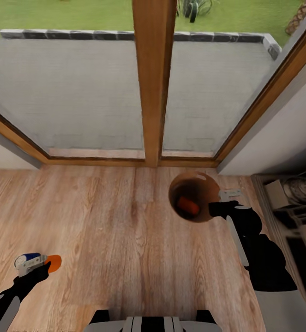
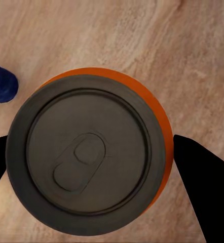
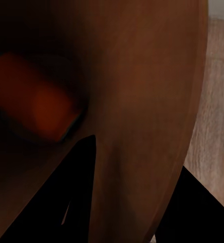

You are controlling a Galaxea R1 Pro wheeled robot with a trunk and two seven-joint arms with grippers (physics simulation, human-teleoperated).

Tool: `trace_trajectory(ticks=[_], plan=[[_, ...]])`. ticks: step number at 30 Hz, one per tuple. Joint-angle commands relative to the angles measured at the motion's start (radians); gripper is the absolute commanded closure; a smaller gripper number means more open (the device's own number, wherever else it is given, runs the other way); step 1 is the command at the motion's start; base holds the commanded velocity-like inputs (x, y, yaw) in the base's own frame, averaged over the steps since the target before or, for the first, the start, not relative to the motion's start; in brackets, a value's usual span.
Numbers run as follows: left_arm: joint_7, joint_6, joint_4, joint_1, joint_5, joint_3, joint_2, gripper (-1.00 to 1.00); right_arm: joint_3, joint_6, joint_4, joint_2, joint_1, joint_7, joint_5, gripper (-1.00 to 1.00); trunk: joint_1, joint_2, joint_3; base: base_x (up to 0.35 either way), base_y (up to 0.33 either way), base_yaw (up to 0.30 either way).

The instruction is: Put the three can of soda from the living room inside the tash can in the kitchen.

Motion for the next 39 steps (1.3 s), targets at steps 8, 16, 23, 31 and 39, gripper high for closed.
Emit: trace_trajectory(ticks=[8,16,23,31,39], plan=[[0.0,0.0,0.0,0.0,0.0,0.0,0.0,1.0,0.001,-0.001,0.0,0.0,0.0,0.0,-0.016,1.0,-0.031,0.056,0.025,0.0,0.0,0.133],[0.0,0.0,0.0,0.0,0.0,0.0,0.0,1.0,0.001,-0.001,0.0,0.0,0.001,0.0,-0.016,1.0,-0.062,0.112,0.05,0.0,0.0,0.029],[-0.001,0.0,-0.001,0.0,0.0,0.0,0.0,1.0,0.002,-0.002,0.0,0.0,0.001,0.0,-0.016,1.0,-0.088,0.161,0.072,0.0,0.0,0.078],[-0.002,0.0,-0.001,0.0,0.0,0.0,0.0,1.0,0.002,-0.002,0.0,0.0,0.001,0.0,-0.016,1.0,-0.119,0.217,0.097,0.0,0.0,0.007],[-0.003,0.0,-0.001,0.0,0.0,0.0,0.0,1.0,0.047,-0.003,0.0,0.0,0.001,0.0,-0.016,1.0,-0.15,0.273,0.122,0.0,0.0,0.0]])
